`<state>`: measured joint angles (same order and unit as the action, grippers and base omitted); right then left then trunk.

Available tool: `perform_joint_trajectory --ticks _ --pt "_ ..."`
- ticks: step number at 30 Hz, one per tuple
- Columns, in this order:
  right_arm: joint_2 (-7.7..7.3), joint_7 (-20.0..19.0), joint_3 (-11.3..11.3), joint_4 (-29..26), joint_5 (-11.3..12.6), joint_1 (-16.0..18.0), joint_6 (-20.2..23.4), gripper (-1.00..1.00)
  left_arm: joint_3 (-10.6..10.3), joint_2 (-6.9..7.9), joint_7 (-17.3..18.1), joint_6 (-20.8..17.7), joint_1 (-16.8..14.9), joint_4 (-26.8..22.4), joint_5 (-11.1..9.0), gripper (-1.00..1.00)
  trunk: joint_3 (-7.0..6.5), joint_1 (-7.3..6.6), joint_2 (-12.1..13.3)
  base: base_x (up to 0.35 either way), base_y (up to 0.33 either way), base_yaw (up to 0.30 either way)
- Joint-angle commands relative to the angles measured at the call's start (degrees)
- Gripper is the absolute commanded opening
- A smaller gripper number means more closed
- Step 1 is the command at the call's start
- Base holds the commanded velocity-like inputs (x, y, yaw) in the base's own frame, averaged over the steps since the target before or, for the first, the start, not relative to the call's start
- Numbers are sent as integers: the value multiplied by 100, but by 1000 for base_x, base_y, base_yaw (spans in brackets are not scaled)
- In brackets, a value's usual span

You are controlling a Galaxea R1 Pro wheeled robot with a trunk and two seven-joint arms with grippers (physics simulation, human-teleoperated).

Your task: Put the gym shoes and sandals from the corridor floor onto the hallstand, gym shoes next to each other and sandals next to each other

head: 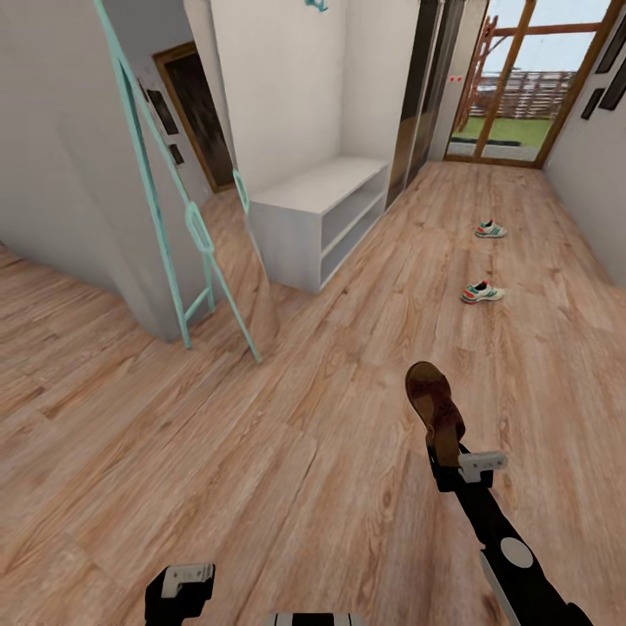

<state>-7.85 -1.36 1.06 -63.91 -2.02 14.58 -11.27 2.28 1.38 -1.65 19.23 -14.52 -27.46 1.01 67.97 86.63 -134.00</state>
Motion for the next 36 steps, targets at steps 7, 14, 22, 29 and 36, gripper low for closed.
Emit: perform_joint_trajectory --ticks 7,14,22,29,36 --pt "3 -14 8 1 -19 1 -16 -100 0 16 -11 24 -3 5 -225 100 -48 -1 -1 -93 -63 172" --pt "1 -14 8 1 -21 1 -16 -100 0 20 -11 26 -4 6 -261 100 -96 -1 -1 -233 -159 189" --pt "2 -14 8 1 -21 1 -16 -100 0 20 -11 22 0 5 -276 100 -150 -1 -1 -307 -63 193" --pt "2 -14 8 1 -23 1 -16 -100 0 20 -11 22 -2 5 -285 100 -197 -1 -1 -336 51 195" --pt "2 -14 8 0 -24 1 -16 -100 0 20 -11 21 -2 4 -286 100 -241 -1 -1 -239 46 208"
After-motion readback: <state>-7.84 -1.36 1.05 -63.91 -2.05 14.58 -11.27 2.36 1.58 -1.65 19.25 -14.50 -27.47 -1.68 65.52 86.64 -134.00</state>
